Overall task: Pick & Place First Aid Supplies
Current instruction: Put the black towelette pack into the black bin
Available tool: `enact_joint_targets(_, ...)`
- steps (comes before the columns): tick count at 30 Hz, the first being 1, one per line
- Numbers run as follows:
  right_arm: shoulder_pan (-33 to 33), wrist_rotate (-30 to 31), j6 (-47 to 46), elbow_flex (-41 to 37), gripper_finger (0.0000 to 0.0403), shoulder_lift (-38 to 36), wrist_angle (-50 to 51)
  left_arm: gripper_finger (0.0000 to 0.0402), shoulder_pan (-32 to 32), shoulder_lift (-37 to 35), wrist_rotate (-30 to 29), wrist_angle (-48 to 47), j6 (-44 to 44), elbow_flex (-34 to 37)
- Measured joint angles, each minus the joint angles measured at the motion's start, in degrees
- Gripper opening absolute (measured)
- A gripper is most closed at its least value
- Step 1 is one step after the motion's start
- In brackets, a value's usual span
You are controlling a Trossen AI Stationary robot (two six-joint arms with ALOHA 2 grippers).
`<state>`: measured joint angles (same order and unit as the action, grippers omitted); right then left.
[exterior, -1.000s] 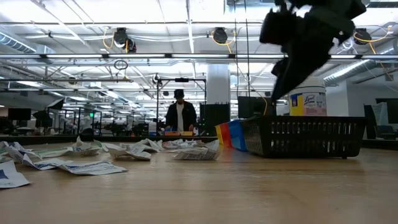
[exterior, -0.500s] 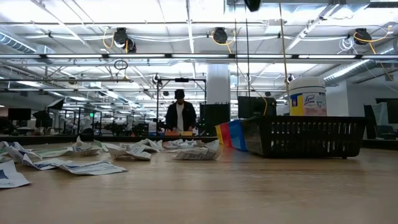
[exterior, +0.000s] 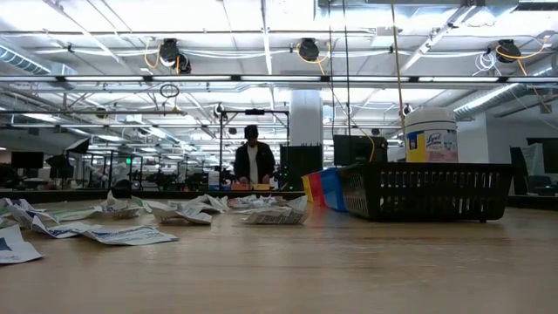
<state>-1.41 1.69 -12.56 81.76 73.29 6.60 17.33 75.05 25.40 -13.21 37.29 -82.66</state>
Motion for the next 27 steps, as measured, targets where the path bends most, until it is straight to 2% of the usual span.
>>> enact_joint_targets(7, -0.13, -0.22, 1.97, 0.0, 0.0173, 0.05, 0.18, 0.0179, 4.98, 0.85, -13.15, -26.51, 7.32, -5.99)
enact_joint_targets(11, -0.13, -0.22, 3.0, 0.0, 0.0173, 0.05, -0.27, 0.0179, 8.0, 1.41, -12.86, -40.83, 12.83, -8.4)
enact_joint_targets(22, -0.13, -0.24, 4.31, 0.02, 0.0173, 0.05, -2.07, 0.0179, 9.8, 6.76, -13.05, -74.95, 15.49, -12.35)
enact_joint_targets(27, -0.13, -0.26, 4.31, 0.02, 0.0173, 0.05, -2.06, 0.0179, 9.76, 9.14, -12.32, -76.18, 15.19, -12.43)
